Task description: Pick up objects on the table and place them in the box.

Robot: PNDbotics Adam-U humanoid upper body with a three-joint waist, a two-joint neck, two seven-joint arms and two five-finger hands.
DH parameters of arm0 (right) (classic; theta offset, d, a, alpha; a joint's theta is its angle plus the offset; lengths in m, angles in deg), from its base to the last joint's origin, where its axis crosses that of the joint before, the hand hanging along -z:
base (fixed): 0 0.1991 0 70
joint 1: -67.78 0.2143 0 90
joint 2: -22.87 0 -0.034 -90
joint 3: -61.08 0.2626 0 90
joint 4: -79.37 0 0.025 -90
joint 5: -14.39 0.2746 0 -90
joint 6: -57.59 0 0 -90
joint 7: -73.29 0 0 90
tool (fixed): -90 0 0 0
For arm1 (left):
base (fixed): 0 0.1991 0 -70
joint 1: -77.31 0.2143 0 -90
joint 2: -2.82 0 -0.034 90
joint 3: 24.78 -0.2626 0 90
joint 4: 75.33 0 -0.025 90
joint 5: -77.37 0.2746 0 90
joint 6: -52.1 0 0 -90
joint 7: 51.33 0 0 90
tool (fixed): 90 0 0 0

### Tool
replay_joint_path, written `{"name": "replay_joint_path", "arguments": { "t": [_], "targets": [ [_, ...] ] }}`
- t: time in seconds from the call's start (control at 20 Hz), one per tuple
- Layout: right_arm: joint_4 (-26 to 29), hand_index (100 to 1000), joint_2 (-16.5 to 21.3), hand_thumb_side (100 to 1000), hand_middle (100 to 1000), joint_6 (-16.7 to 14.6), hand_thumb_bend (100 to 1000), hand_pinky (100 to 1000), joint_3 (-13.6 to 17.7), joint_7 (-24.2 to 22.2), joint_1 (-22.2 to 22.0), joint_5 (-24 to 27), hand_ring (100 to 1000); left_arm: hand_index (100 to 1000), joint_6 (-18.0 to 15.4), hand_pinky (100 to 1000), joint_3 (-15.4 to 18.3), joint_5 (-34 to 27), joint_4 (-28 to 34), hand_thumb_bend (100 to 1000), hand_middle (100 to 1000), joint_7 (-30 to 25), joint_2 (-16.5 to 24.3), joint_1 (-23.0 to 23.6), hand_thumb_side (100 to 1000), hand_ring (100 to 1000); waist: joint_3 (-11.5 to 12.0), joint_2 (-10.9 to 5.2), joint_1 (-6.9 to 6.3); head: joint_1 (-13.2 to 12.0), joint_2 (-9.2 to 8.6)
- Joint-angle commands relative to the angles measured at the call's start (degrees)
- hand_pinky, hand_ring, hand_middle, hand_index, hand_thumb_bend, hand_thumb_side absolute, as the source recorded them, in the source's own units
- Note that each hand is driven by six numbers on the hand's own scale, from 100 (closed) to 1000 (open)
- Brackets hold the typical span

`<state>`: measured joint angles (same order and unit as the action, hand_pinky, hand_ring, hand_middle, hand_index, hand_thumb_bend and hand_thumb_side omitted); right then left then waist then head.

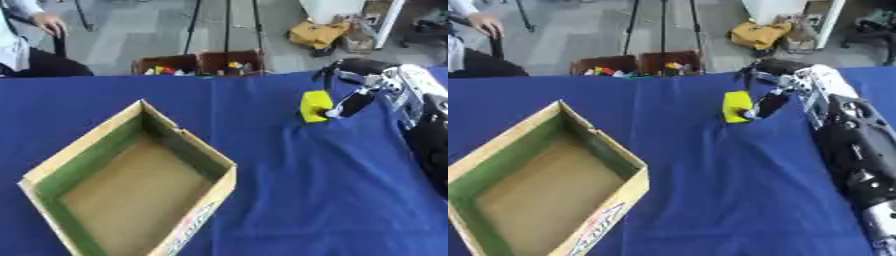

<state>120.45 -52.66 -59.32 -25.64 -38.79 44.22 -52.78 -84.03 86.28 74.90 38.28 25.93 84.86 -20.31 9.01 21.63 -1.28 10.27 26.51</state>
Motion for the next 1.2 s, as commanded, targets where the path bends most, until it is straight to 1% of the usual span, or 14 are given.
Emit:
{"name": "replay_joint_path", "arguments": {
  "t": [0.05, 0.15, 0.2, 0.3, 0.4, 0.55, 0.65, 0.7, 0.75, 1.05, 1.1, 1.2],
  "targets": [
    [0.0, 852, 1.4, 255, 488, 0.2, 315, 776, -0.1, 2.2, 0.9, -2.4, 837, 957, -0.1, 745, 0.1, 0.3, 1.0, 100, 816, -0.1, 0.4, -0.3, 958, 686, 0.2, -0.01, 0.05, 0.3, -1.01],
    [-0.6, 860, 1.2, 250, 629, 0.0, 329, 775, -0.2, 3.1, 0.9, -3.4, 835, 957, -0.1, 744, 0.1, 0.3, 1.0, 100, 815, -0.2, 0.3, -0.3, 958, 685, 0.3, 0.07, 0.06, 0.4, -1.05],
    [-0.9, 859, 1.1, 244, 732, -0.3, 323, 774, -0.3, 3.2, 0.8, -3.8, 835, 957, -0.1, 744, 0.1, 0.3, 1.0, 100, 815, -0.2, 0.3, -0.4, 958, 684, 0.3, 0.13, 0.07, 0.5, -1.13],
    [-1.4, 862, 1.0, 226, 885, -0.9, 315, 774, -0.5, 3.0, 0.8, -4.3, 837, 954, 0.0, 742, 0.1, 0.4, 1.0, 100, 812, -0.3, 0.2, -0.5, 953, 682, 0.4, 0.25, 0.1, 0.5, -1.25],
    [-1.8, 872, 0.9, 206, 984, -1.7, 307, 775, -0.6, 2.4, 0.8, -4.7, 839, 954, 0.0, 740, 0.1, 0.4, 1.0, 100, 811, -0.3, 0.1, -0.6, 949, 681, 0.4, 0.36, 0.11, 0.6, -1.31],
    [-2.0, 864, 0.9, 187, 1000, -3.0, 298, 774, -0.6, 1.4, 1.0, -4.9, 839, 954, 0.1, 739, 0.2, 0.4, 1.0, 100, 810, -0.2, 0.0, -0.5, 948, 680, 0.6, 0.5, 0.14, 0.6, -1.33],
    [-2.0, 850, 0.8, 176, 1000, -3.2, 288, 769, -0.5, 1.0, 1.2, -4.9, 834, 954, 0.2, 739, 0.2, 0.4, 1.0, 100, 810, -0.2, 0.0, -0.6, 948, 680, 0.6, 0.58, 0.19, 0.7, -1.33],
    [-1.9, 842, 0.8, 172, 950, -3.2, 287, 766, -0.4, 0.9, 1.3, -4.9, 831, 954, 0.2, 739, 0.1, 0.5, 1.0, 100, 810, -0.2, -0.1, -0.6, 948, 680, 0.7, 0.59, 0.2, 0.7, -1.28],
    [-1.9, 833, 0.7, 170, 537, -3.1, 287, 764, -0.4, 0.9, 1.4, -4.8, 827, 954, 0.2, 738, 0.1, 0.5, 1.0, 100, 810, -0.2, -0.1, -0.6, 947, 680, 0.7, 0.6, 0.21, 0.7, -1.26],
    [-1.8, 833, 0.7, 170, 537, -2.8, 287, 764, -0.4, 1.1, 1.4, -4.6, 827, 954, 0.2, 738, 0.1, 0.5, 1.0, 100, 810, -0.2, -0.1, -0.6, 947, 680, 0.7, 0.6, 0.22, 0.6, -1.2],
    [-1.7, 801, 0.7, 176, 193, -2.7, 259, 750, -0.3, 1.2, 1.4, -4.5, 807, 953, 0.3, 738, 0.2, 0.5, 1.0, 100, 810, -0.2, 0.0, -0.6, 946, 681, 0.7, 0.59, 0.28, 0.6, -1.24],
    [-1.6, 776, 0.7, 173, 150, -2.1, 246, 742, -0.2, 1.9, 1.4, -4.2, 794, 950, 0.5, 738, 0.2, 0.6, 1.0, 100, 809, -0.1, 0.0, -0.7, 945, 681, 0.8, 0.57, 0.38, 0.6, -1.31]
  ]
}}
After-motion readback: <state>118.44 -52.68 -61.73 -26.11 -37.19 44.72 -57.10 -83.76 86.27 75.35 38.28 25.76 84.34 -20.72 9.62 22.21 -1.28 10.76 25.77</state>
